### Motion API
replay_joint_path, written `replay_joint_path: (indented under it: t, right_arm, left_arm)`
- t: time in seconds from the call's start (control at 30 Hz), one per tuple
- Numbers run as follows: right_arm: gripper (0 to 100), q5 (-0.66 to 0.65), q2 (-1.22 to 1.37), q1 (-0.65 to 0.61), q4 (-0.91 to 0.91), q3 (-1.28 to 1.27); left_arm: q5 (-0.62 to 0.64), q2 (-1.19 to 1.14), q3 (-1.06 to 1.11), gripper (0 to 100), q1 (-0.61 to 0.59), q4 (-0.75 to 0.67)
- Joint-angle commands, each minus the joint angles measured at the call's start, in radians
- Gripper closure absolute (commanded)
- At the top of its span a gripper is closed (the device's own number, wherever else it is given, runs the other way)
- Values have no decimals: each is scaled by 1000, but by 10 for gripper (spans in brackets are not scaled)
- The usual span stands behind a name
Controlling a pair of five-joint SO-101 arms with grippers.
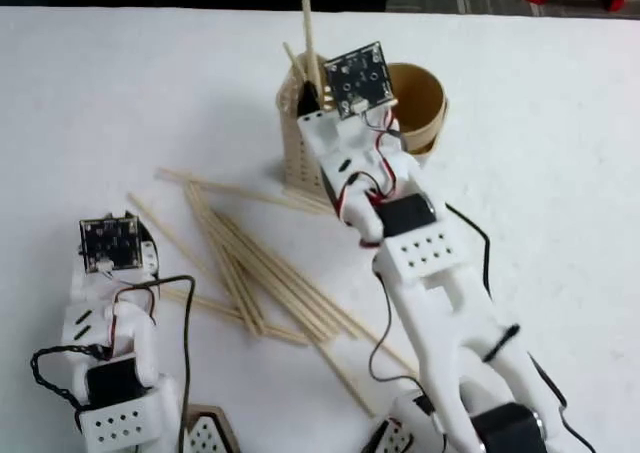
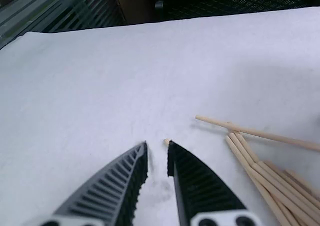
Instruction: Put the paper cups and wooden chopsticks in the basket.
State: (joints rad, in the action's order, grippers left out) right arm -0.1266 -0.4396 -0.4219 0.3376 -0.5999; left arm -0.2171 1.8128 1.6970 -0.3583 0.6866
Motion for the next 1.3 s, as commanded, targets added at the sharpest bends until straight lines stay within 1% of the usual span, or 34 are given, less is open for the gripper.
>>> replay_joint_path:
  t: [0.0, 0.17, 0.27, 0.33, 0.53, 0.63, 0.83, 1.0, 1.1, 1.27]
  right_arm:
    - [980, -21, -119, 5, 182, 26]
    - [981, -35, -214, 4, 498, 21]
    - [981, -35, -226, 12, 561, -28]
    - [981, -35, -226, 7, 538, -97]
    - [981, -44, -226, -27, 367, -293]
    - [981, -80, -226, -27, 351, -318]
    - [981, -80, -226, -21, 349, -322]
    - [981, -77, -226, 2, 318, -338]
    - [981, -77, -225, 36, 282, -348]
    - [981, -77, -225, 50, 278, -351]
  left_arm:
    - [-12, 15, -5, 909, 8, -14]
    - [-23, 15, -5, 909, 7, -14]
    - [-61, 15, -6, 909, 8, -12]
    - [-63, 12, -20, 909, 8, -6]
    - [-68, 8, -155, 909, 12, 153]
    - [-115, 8, -227, 909, 30, 232]
    - [-175, 7, -316, 906, 67, 362]
    - [-180, -12, -354, 849, 71, 425]
    - [-180, -125, -404, 846, 71, 433]
    - [-173, -484, -568, 845, 82, 433]
